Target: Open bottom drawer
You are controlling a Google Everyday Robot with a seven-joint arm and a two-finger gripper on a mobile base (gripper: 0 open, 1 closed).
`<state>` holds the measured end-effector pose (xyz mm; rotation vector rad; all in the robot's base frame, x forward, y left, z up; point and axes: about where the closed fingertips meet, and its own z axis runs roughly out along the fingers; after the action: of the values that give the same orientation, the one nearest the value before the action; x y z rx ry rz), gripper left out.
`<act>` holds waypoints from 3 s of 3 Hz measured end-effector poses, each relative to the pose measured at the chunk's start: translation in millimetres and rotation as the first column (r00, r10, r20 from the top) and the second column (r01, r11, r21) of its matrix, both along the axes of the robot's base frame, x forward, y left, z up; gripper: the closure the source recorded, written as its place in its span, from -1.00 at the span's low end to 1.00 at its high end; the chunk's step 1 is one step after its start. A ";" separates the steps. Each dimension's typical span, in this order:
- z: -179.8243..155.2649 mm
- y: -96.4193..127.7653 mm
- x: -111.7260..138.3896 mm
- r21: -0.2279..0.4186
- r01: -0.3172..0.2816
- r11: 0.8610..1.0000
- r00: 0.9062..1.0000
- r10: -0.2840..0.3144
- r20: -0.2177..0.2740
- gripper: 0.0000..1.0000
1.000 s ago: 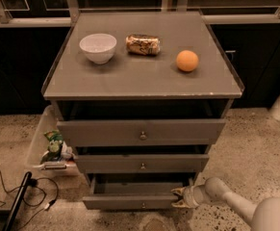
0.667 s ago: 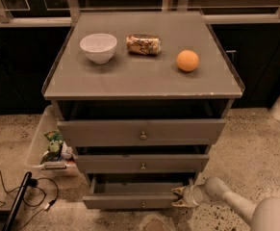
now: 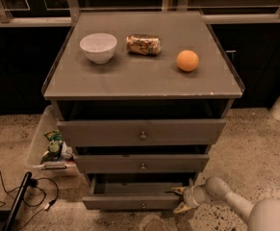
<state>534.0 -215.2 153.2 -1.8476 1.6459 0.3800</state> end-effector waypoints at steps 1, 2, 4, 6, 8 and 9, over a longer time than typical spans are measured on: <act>-8.1 -3.1 -22.9 0.012 -0.032 0.999 0.999 0.032 -0.029 -0.72; -8.0 -6.4 -36.3 0.018 -0.041 0.999 0.998 0.042 -0.036 -0.26; -1.4 -10.6 -51.9 0.022 -0.045 0.999 0.998 0.046 -0.040 0.68; 4.1 -12.0 -72.1 0.010 -0.056 0.998 0.997 0.057 -0.043 0.63; 4.0 -12.0 -72.1 0.010 -0.056 0.998 0.997 0.057 -0.043 -0.30; -4.1 -13.5 -85.8 0.026 -0.065 0.998 0.995 0.067 -0.075 -0.77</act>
Offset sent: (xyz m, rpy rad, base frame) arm -0.0808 -0.0229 -0.0071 0.0328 0.0574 0.0588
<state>448.2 -228.7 149.0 -1.8949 1.6264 0.5014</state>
